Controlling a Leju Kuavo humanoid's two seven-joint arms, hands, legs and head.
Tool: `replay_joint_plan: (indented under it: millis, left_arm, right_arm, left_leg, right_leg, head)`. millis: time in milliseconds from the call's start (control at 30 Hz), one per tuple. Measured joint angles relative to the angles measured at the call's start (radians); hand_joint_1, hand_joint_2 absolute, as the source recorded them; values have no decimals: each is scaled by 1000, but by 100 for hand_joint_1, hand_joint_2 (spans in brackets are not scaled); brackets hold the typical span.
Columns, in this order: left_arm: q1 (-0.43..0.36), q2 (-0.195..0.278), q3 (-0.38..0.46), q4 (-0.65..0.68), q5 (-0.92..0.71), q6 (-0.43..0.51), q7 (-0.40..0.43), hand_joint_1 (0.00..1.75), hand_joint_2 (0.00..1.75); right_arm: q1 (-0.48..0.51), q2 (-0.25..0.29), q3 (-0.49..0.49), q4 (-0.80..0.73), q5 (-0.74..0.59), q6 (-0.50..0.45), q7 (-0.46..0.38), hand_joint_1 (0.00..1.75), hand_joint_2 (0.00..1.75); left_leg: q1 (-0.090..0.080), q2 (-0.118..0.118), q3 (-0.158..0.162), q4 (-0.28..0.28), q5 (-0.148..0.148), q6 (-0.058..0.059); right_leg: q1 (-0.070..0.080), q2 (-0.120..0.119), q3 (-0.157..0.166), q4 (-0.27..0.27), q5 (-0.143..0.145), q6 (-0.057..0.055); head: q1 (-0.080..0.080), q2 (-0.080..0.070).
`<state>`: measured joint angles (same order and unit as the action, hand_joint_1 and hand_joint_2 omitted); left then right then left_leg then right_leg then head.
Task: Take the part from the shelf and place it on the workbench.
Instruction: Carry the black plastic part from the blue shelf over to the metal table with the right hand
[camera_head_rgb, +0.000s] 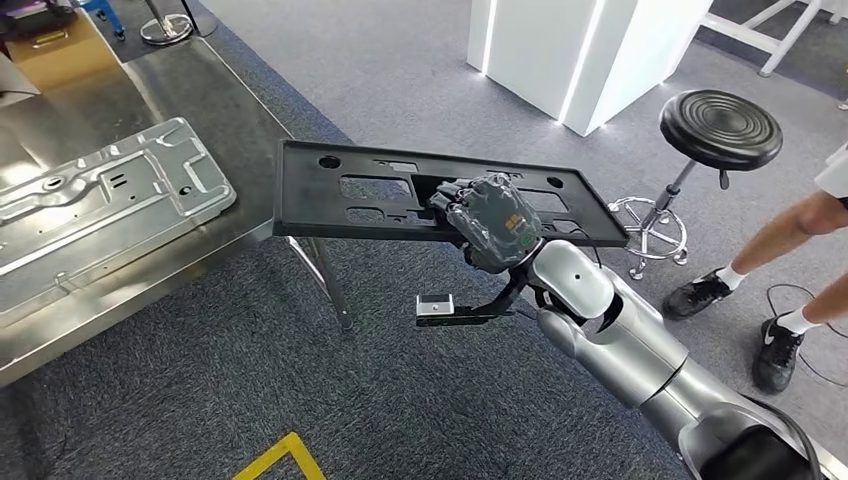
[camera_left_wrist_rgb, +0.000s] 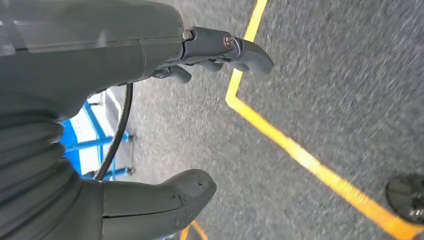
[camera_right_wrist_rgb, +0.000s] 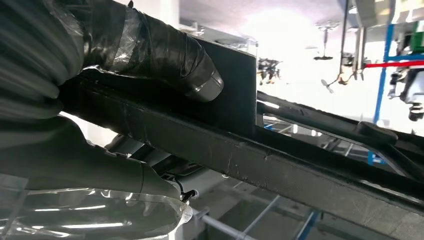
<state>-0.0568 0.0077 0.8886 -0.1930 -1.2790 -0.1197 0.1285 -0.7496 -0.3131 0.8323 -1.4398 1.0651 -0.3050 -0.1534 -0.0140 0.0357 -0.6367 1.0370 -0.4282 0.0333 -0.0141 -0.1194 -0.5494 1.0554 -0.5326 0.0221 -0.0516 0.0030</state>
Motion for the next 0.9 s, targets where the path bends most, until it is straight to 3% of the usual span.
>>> replay_joint_plan:
  millis: [33,100,167,200,233,267,333,400,467,500,567,633,700,733,800,867,900]
  left_arm:
    - [1,0,0,0,0,-12,-8,0,175]
    - [1,0,2,0,4,-41,-29,0,175]
    - [2,0,5,0,11,-74,-54,0,175]
    - [4,-1,8,0,16,-89,-65,0,175]
    - [7,-1,10,0,19,-104,-76,0,175]
    - [10,-1,14,0,23,-119,-85,0,175]
    - [16,-1,22,0,34,-145,-99,0,175]
    - [19,-1,32,0,45,-162,-106,0,175]
    - [24,-1,43,0,56,-174,-111,0,175]
    - [28,-1,48,0,62,-182,-116,0,175]
    - [35,1,59,1,73,-199,-132,0,175]
    - [43,4,69,1,84,-221,-158,0,175]
    - [57,10,81,1,96,-247,-192,0,175]
    - [69,15,87,1,101,-260,-207,0,175]
    - [94,29,96,3,105,-277,-231,0,175]
    - [112,41,102,5,108,-288,-245,0,175]
    - [117,47,104,7,111,-296,-253,0,175]
  right_arm:
    - [6,-23,-1,-8,-9,-10,-3,175,175]
    - [30,-81,-9,-26,-24,-33,-11,175,175]
    - [68,-140,-23,-38,-32,-49,-17,175,175]
    - [89,-165,-31,-42,-34,-54,-20,175,175]
    - [107,-186,-40,-46,-35,-58,-24,175,175]
    - [123,-204,-50,-51,-36,-62,-28,175,175]
    - [143,-227,-76,-59,-30,-68,-37,175,175]
    - [155,-240,-101,-60,-22,-70,-41,175,175]
    - [159,-246,-121,-55,-13,-71,-43,175,175]
    - [160,-246,-129,-52,-9,-72,-44,175,175]
    - [165,-248,-143,-46,-4,-76,-47,175,175]
    - [176,-257,-157,-41,-4,-82,-49,175,175]
    - [191,-272,-168,-37,-6,-88,-49,175,175]
    - [199,-279,-173,-37,-8,-90,-49,175,175]
    - [211,-292,-184,-37,-11,-93,-49,175,175]
    - [215,-303,-196,-38,-13,-95,-49,175,175]
    - [215,-307,-201,-38,-13,-96,-49,175,175]
  left_leg:
    - [3,-12,8,-7,1,7]
    - [6,-39,19,-15,1,19]
    - [5,-70,23,-14,-3,26]
    - [5,-87,27,-13,-5,28]
    - [4,-103,30,-13,-8,28]
    - [4,-118,34,-11,-10,27]
    - [4,-142,38,-6,-18,23]
    - [6,-163,33,-3,-23,15]
    - [9,-183,29,-5,-24,4]
    - [7,-175,28,-1,-28,-2]
    - [4,-119,8,46,-58,-15]
    - [12,-60,-51,161,-113,-29]
    - [23,-44,-103,246,-132,-40]
    - [27,-40,-105,242,-116,-45]
    - [33,-18,-55,133,-48,-49]
    - [28,24,-2,22,-5,-42]
    - [24,35,9,-4,0,-36]
  right_leg:
    - [-2,27,-6,22,-14,4]
    - [-4,94,-58,126,-61,7]
    - [-1,118,-138,249,-99,7]
    - [0,120,-162,272,-90,7]
    - [1,122,-168,256,-61,5]
    - [2,128,-154,202,-16,1]
    - [0,169,-105,64,61,-6]
    - [0,197,-78,-3,80,-10]
    - [-2,180,-70,-11,77,-14]
    - [-4,168,-64,-18,77,-19]
    - [-9,142,-49,-32,77,-27]
    - [-7,112,-39,-36,71,-33]
    - [-8,80,-31,-36,62,-33]
    - [-9,66,-26,-35,57,-31]
    - [-11,42,-14,-33,45,-25]
    - [-7,22,-4,-33,35,-14]
    - [-5,11,0,-33,31,-8]
  head:
    - [0,0]
    - [1,0]
    - [1,0]
    - [1,0]
    - [1,0]
    - [1,0]
    - [1,0]
    - [1,0]
    - [1,0]
    - [1,0]
    - [-4,0]
    - [-8,0]
    - [-8,0]
    - [-8,0]
    - [-8,0]
    - [-8,0]
    - [-7,0]
